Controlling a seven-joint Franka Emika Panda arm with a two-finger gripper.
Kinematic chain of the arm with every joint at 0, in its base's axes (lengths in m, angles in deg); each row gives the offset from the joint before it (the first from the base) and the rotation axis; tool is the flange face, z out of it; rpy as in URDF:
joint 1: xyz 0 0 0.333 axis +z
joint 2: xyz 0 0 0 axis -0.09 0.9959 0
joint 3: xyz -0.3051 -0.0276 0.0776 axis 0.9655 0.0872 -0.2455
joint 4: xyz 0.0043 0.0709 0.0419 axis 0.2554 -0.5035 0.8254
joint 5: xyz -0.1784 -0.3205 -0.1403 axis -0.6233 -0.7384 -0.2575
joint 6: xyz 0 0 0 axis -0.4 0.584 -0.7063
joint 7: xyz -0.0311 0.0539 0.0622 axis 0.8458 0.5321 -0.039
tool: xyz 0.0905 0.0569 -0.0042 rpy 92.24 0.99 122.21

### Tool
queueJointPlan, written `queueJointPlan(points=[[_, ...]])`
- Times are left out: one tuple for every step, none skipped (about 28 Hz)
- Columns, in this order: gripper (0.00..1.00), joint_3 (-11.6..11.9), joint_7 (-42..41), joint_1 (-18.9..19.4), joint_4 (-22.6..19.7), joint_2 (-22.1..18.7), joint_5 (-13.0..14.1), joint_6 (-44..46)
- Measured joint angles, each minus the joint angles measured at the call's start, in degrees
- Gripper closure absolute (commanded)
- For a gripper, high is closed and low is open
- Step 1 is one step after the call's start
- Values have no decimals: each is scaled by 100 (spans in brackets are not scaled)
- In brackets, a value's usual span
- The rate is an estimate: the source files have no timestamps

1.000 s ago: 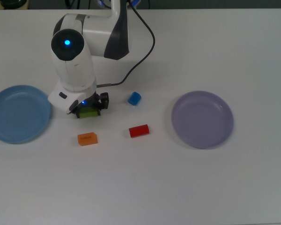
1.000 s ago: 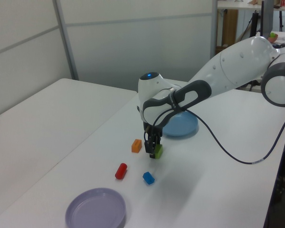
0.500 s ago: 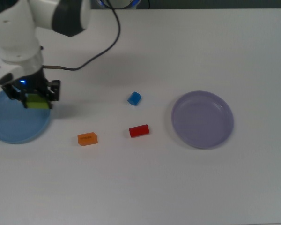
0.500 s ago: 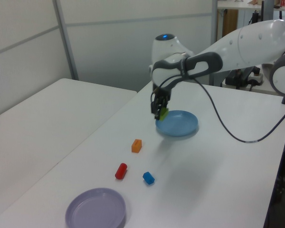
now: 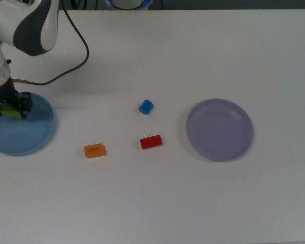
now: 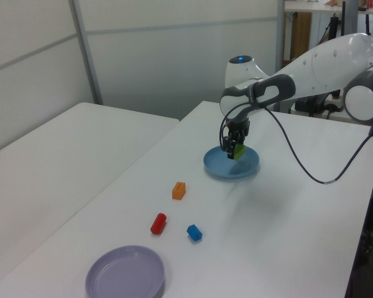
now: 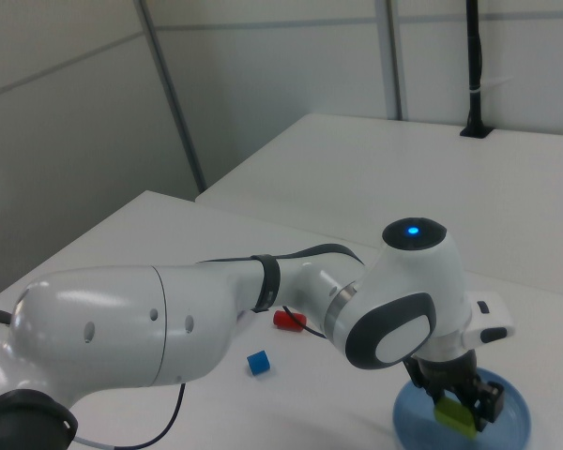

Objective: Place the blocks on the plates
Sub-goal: 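Carry the green block over the light blue plate and lower it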

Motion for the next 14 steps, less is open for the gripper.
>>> queueJointPlan(points=[[57, -5, 0, 8, 4, 11, 0, -9], [54, -13, 0, 17, 5, 16, 0, -11], [52, -18, 0, 20, 6, 16, 0, -11], [51, -22, 0, 22, 6, 18, 0, -11], [51, -26, 0, 24, 6, 22, 0, -11], [51, -30, 0, 26, 6, 28, 0, -11], [51, -33, 0, 28, 6, 42, -1, -11], [51, -35, 0, 30, 5, 55, -1, -11], [51, -36, 0, 33, 4, 71, -1, -11], [50, -37, 0, 36, 3, 90, -3, -11], [48, -37, 0, 41, 3, 111, -9, -11], [35, -37, 0, 48, 2, 132, -17, -11], [26, -38, 0, 57, 3, 159, -21, -11], [16, -38, 0, 63, 3, 175, -22, -11]])
